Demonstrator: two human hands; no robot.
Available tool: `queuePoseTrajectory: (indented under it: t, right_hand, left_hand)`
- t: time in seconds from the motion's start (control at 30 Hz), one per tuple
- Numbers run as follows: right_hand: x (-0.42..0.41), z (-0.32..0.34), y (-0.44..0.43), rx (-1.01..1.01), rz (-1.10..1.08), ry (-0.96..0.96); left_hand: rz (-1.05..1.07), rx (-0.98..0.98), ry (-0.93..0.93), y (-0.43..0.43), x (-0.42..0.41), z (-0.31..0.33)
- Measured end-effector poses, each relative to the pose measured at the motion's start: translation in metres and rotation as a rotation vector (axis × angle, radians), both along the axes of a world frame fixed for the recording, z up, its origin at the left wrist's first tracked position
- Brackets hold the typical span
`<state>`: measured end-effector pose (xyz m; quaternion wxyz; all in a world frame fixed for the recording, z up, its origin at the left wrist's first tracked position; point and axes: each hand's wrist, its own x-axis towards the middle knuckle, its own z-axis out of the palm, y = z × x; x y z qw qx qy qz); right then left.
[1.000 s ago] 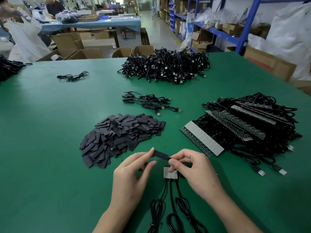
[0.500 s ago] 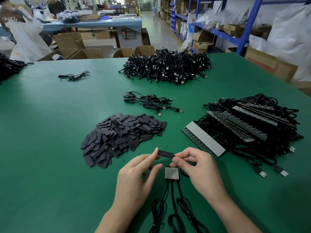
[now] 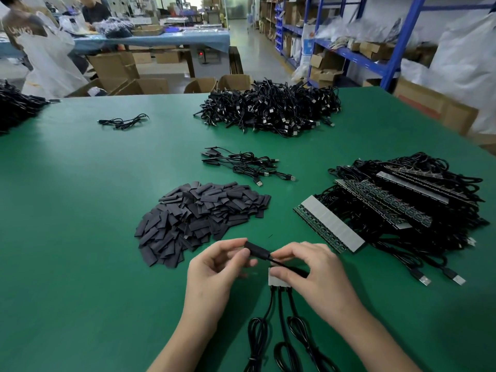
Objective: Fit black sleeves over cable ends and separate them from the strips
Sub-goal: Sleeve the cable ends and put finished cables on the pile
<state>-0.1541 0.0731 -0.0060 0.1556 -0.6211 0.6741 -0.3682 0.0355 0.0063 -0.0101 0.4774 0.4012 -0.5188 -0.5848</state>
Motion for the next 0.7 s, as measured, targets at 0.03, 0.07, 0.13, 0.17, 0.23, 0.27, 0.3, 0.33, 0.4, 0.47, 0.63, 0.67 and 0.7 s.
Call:
queuePoseTrajectory:
  t: [0.03,0.07,0.13,0.17,0.23,0.27,0.3,0.33,0.4,0.47,0.63,0.67,0.7]
  right_hand:
    - [-0.004,0.002,0.000,0.004,0.001,0.032]
    - [-0.010,0.003,-0.001,0.013,0.001,0.065]
    - [-0.019,0.004,0.000,0.059,0.017,0.135]
    - [-0.021,0.003,-0.001,0.091,0.039,0.169]
    - [-0.021,-0.001,-0.001,0.137,0.078,0.207]
    - [-0.019,-0.004,-0.002,0.141,0.086,0.221]
    - [-0.018,-0.005,-0.003,0.135,0.085,0.231]
    - [-0.017,-0.006,-0.004,0.124,0.074,0.232]
    - [-0.016,-0.004,-0.005,0.084,0.029,0.200]
    - [-0.018,0.002,-0.007,0.035,-0.033,0.137]
    - [-0.019,0.026,-0.041,-0.002,-0.115,0.114]
    - [-0.021,0.031,-0.057,-0.006,-0.125,0.141]
    - [-0.022,0.036,-0.074,-0.008,-0.133,0.171]
  left_hand:
    - [0.012,0.023,0.021,-0.002,0.001,0.000]
    - [0.028,0.039,0.037,-0.003,0.003,0.000]
    - [0.060,0.057,0.067,-0.006,0.005,0.000]
    - [0.071,0.060,0.075,-0.006,0.006,0.000]
    - [0.086,0.055,0.083,-0.007,0.007,0.000]
    - [0.091,0.053,0.086,-0.007,0.007,-0.001]
    - [0.094,0.052,0.090,-0.007,0.008,-0.001]
    - [0.093,0.048,0.088,-0.007,0.008,-0.002]
    - [0.082,0.019,0.030,-0.007,0.008,-0.003]
    - [0.058,-0.080,-0.155,-0.006,0.007,-0.005]
    - [-0.155,-0.555,-0.825,0.001,0.000,-0.010]
    - [-0.204,-0.618,-0.923,0.002,-0.001,-0.012]
    - [-0.238,-0.653,-0.988,0.003,-0.002,-0.013]
